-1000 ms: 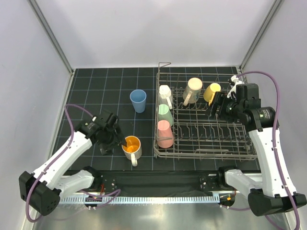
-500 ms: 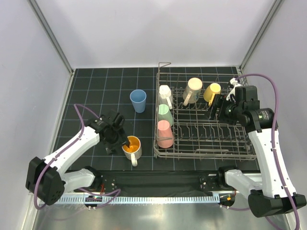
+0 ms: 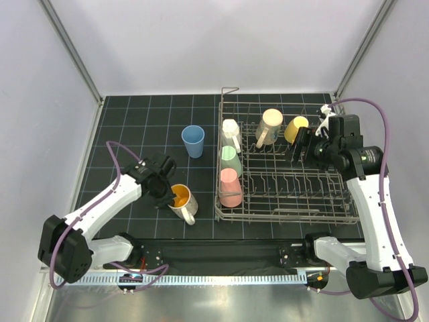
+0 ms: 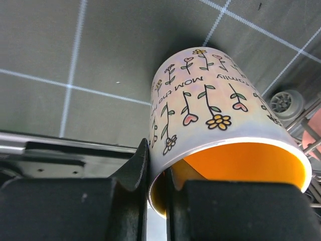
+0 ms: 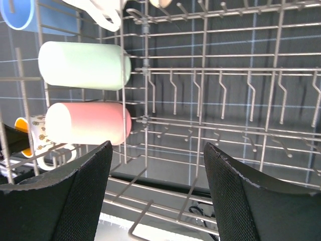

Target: Load the cups into the dish rack

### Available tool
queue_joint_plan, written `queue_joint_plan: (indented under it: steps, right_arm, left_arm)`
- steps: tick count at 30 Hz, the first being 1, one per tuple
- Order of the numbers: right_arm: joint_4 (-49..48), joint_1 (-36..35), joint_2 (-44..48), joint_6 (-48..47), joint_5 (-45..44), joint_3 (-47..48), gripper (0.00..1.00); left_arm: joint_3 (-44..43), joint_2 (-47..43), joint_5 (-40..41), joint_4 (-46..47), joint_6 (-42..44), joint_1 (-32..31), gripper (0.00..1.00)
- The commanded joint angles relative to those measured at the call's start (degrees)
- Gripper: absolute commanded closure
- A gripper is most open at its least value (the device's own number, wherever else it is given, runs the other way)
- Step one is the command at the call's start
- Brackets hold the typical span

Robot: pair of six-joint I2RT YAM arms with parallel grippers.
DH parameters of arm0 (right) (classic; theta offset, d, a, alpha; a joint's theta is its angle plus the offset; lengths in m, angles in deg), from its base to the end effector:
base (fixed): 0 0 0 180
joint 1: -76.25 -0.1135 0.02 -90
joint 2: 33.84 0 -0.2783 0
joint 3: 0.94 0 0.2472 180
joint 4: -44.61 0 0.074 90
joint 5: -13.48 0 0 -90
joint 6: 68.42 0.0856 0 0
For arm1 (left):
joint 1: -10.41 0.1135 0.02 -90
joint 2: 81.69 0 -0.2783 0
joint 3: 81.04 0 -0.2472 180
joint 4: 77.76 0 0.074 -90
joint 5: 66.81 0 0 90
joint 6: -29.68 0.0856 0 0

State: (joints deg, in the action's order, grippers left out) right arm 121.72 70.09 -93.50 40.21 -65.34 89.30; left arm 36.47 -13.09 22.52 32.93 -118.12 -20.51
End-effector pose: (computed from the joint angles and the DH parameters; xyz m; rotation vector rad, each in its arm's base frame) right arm 0.1980 0.0381 0.3648 0.1680 2.4016 0.4358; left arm 0.1749 -0.1059 0.1918 -0.6847 2.8747 -0.2767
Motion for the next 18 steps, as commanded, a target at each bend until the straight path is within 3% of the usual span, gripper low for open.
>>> queue_joint_plan:
  steps: [1, 6, 7, 11, 18]
  right_arm:
    - [-1.8, 0.0, -0.3, 0.9, 3.8, 2.6, 0.25]
    - [-5.3, -0.1, -0.5, 0.6, 15.3, 1.1, 0.24]
    - [-7.6, -0.1, -0.5, 1.0, 21.0, 0.5, 0.23]
    - [-14.1, -1.1, -0.5, 5.5, 31.3, -1.5, 0.15]
    - [-28.1, -12.2, -1.5, 16.2, 36.4, -2.1, 0.08]
  left_arm:
    - [-6.9, -4.3, 3.3, -1.4, 1.5, 0.0, 1.0]
    - [-16.1, -8.7, 2.7, -3.3, 2.4, 0.0, 1.0]
    - [-18.5, -9.4, 2.1, -2.7, 2.6, 0.0, 1.0]
    - [-22.7, -12.7, -2.1, 1.8, 3.0, 0.1, 1.0]
    - [-20.1, -21.0, -10.0, 23.0, 2.3, 0.1, 1.0]
